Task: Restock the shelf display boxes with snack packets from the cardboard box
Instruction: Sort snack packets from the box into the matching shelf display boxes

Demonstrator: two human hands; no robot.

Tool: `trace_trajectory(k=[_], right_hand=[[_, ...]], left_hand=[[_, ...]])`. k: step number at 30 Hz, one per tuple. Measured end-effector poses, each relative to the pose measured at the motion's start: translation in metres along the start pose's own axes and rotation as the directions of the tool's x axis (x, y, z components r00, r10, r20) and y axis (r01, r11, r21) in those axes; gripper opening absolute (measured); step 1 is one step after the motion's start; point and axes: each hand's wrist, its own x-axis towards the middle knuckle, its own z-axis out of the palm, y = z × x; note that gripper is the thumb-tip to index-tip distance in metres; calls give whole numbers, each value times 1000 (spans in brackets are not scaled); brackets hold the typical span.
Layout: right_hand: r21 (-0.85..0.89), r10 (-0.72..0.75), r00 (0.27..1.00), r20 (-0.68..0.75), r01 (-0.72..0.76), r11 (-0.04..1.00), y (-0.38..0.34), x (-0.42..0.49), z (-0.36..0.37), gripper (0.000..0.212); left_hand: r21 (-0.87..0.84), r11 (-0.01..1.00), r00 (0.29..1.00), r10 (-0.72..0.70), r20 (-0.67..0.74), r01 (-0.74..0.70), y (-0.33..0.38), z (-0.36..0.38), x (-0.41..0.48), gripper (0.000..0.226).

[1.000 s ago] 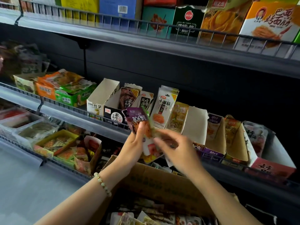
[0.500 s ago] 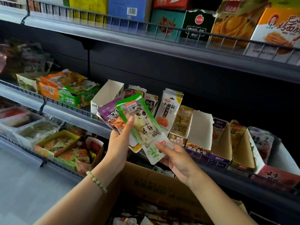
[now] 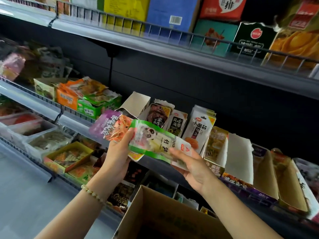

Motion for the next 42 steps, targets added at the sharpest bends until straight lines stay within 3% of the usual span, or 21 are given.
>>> trace_trajectory(k=[4,8,12,15,19,23,27,35,42], right_hand=[[-96,-67,997,-44,63,993,-13,27,13,39],[-264,-176,984,18,174,949,-48,68,27,55],[-454,-329,944,24,304,838,-88,124,47,36],[-571,-390,921,21,331,752,-114,167,69,44],[-791,-427,901,81,319,523,-136,225,104,52],[-941,-398,903,162,263,213,-136,267,132,20],[-962,-390,898,204,258,89,-119,297,138,27],[-922,-351,868,351,386,32,-102,322,131,16],[-906,-458,829,322,410,103,-87,337,122,23]], left_hand=[[152,988,998,39,-39,-33,19,-16,30,23],[229,973,995,48,-82,-28,40,-34,70,34],[375,924,989,115,-96,-71,60,-55,110,36],[425,901,990,123,-61,-86,74,-63,135,34],[499,862,995,104,4,-92,89,-66,163,36],[597,799,997,33,70,-69,90,-69,183,38],[591,806,996,-22,85,-33,73,-77,202,36],[545,837,993,-99,62,49,60,-87,210,35],[537,841,990,-121,78,61,59,-87,211,32]])
